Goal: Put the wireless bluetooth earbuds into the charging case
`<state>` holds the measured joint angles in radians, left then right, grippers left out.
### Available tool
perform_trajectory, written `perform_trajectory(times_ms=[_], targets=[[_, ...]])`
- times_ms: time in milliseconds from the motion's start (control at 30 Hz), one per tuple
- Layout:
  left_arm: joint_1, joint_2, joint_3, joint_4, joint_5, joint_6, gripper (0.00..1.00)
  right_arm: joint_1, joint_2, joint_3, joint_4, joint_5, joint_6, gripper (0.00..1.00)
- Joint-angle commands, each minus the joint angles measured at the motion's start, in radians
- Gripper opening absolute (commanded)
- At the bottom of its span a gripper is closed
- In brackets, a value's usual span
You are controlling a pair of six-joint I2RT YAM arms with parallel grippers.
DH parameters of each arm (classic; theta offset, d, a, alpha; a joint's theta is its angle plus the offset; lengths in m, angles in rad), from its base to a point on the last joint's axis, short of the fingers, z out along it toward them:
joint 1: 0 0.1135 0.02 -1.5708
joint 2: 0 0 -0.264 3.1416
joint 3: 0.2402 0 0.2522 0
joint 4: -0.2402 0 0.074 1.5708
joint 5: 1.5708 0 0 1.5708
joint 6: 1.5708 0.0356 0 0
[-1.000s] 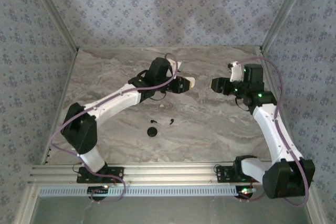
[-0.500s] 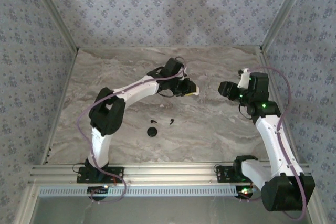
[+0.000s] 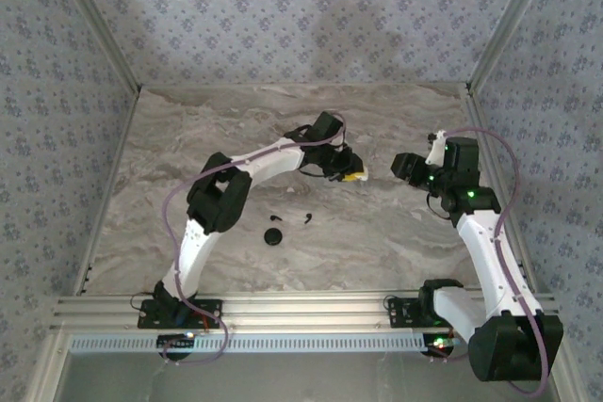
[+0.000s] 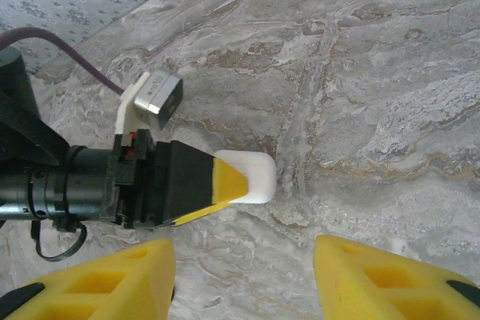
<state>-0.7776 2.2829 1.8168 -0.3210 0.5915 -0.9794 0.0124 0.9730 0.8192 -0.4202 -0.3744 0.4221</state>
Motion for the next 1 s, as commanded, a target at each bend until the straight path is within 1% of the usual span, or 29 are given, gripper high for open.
perform_trajectory(times_ms=[0, 233, 533, 900, 967], targets=[[-0.015, 0.049, 0.068, -0.031, 0.037, -0.024, 0.16, -0.005, -0.017, -0.009, 0.011, -0.023, 0.038, 0.53], [-0.025, 0.124, 0.172, -0.09, 0.038, -0.022, 0.18, -0.006, -0.038, -0.018, 0.018, -0.012, 0.057, 0.53], [-0.034, 0.147, 0.186, -0.111, 0.015, -0.036, 0.19, -0.005, -0.043, -0.013, 0.032, -0.029, 0.074, 0.52], [-0.037, 0.158, 0.185, -0.16, -0.012, -0.042, 0.24, -0.005, -0.072, -0.01, 0.006, -0.014, 0.074, 0.53], [-0.037, 0.159, 0.185, -0.174, -0.018, -0.041, 0.26, -0.005, -0.08, -0.011, 0.004, -0.009, 0.077, 0.53]])
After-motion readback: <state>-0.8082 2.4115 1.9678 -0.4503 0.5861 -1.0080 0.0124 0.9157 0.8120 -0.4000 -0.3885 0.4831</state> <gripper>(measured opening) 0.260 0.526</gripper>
